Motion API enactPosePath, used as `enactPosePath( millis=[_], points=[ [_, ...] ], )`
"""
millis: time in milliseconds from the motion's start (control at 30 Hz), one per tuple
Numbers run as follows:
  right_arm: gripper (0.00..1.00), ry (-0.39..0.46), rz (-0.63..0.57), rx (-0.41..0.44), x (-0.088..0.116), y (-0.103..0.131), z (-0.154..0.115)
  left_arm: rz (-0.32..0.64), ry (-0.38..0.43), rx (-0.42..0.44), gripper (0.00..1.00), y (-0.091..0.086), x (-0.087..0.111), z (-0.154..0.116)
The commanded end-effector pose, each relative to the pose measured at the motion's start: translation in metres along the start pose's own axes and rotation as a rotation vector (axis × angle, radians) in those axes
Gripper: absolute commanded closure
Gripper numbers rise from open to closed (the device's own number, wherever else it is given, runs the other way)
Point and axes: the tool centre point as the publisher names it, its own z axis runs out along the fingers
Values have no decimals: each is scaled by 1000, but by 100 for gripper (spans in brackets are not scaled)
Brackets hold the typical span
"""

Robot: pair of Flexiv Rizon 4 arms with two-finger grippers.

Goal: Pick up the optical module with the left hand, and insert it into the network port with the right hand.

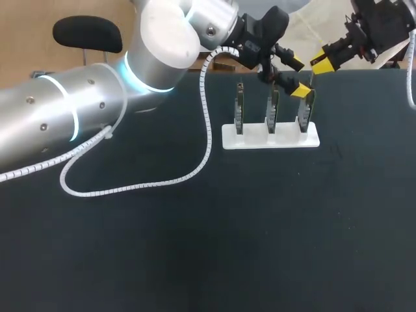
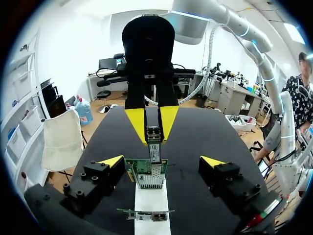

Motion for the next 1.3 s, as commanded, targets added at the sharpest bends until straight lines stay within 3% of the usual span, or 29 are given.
enactPosePath(
  millis=[33, 1300],
  points=[
    [100, -4, -4, -3, 0, 2, 1, 1, 3, 3, 0, 2, 0, 0],
    [100, 0, -9, 7, 4, 3, -1, 1, 3, 3, 0, 2, 0, 0]
  ],
)
